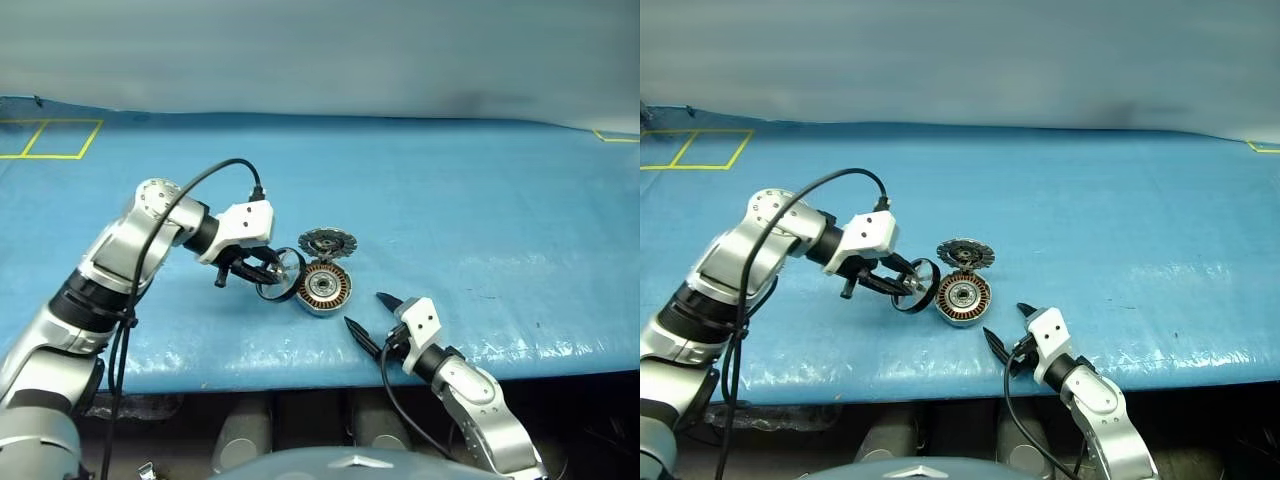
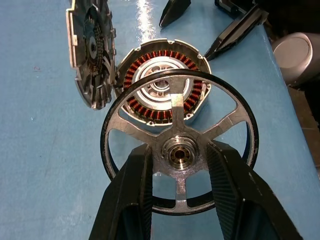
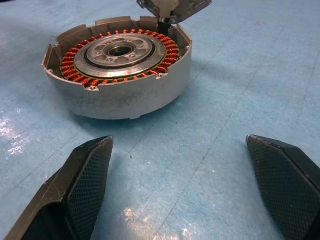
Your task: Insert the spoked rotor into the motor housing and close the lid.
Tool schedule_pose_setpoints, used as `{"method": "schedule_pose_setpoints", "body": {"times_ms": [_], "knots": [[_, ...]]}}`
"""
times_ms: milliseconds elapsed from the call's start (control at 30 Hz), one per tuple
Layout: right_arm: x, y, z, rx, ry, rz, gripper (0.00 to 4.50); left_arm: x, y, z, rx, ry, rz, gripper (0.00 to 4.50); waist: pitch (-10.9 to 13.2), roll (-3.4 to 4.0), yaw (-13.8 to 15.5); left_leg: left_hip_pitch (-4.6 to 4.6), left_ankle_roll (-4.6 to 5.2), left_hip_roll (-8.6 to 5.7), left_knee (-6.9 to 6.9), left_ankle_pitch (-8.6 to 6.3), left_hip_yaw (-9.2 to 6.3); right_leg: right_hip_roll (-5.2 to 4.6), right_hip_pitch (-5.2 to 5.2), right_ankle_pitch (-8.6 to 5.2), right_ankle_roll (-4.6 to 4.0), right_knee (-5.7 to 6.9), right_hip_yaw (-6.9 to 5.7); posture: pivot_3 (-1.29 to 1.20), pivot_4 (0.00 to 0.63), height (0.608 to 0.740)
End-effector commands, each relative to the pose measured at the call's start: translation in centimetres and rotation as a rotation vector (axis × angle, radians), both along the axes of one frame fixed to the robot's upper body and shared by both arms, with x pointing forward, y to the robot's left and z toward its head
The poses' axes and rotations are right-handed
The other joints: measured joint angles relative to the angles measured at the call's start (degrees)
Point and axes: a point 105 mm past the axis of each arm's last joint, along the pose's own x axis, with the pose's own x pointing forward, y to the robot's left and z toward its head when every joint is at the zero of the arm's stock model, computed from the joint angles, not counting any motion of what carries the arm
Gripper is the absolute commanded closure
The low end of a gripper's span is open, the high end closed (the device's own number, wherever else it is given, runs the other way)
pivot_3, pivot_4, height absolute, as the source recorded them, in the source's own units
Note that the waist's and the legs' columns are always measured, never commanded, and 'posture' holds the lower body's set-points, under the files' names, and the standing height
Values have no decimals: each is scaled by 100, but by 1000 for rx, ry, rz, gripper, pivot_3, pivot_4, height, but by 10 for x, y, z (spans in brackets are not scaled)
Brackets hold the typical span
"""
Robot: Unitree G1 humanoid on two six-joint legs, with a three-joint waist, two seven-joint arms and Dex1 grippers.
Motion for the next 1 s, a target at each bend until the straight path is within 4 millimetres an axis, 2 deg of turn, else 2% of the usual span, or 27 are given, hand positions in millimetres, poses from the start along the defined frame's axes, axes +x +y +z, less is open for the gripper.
{"method": "schedule_pose_setpoints", "body": {"times_ms": [33, 367, 667, 1000], "knots": [[-2, 4, 23, 56, -87, 49, 0, 3, -15, 12, 5, -56, -46, 3175, 1, -2, 6, 0, 0, 0, 0, 0, -1, 0, 0, 0, 0, 0, -1, 0, 150, 740], [-3, 7, 26, 75, -107, 66, 0, 18, -41, 11, 61, -98, -78, 3175, 1, -2, 9, 2, 0, 0, 0, 0, 2, 1, 0, 0, 0, 0, 1, 0, 150, 740], [-3, 12, 22, 79, -99, 60, 0, 20, -59, 12, 62, -109, -132, 3175, 1, -2, 23, 0, 1, -1, 0, 0, 2, 1, 0, 0, 0, -1, 2, 0, 150, 740], [-4, 12, 19, 76, -91, 41, 0, 16, -63, 4, 90, -107, -189, 3175, 1, -1, 20, 0, 1, -1, 1, 0, 2, 0, 0, 0, 0, -1, 2, 0, 150, 740]]}}
